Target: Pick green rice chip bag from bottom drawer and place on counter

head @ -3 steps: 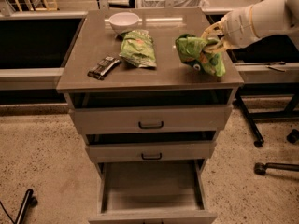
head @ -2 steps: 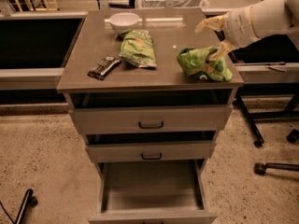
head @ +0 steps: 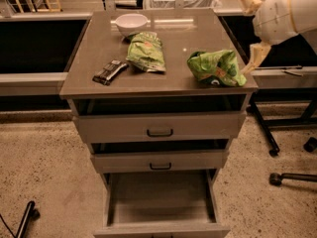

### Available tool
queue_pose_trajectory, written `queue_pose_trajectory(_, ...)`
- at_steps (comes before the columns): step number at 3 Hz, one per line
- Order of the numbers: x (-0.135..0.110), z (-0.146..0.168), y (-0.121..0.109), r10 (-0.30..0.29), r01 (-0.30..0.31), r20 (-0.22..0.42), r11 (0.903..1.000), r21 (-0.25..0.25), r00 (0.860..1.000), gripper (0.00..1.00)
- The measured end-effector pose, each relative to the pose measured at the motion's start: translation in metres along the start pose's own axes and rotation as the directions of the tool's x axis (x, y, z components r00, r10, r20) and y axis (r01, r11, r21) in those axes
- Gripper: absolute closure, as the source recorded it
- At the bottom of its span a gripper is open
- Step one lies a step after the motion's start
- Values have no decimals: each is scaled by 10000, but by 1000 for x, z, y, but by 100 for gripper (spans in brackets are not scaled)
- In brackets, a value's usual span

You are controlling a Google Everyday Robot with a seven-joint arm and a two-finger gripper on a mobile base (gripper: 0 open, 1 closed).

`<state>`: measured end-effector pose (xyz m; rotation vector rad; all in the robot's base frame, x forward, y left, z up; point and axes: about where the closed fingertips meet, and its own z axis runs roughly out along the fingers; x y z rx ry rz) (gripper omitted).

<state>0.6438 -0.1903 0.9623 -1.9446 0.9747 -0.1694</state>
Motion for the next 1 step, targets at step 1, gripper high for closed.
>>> queue_pose_trajectory(1, -4, -3, 0, 76, -75, 88, 9999, -69, 9999, 0)
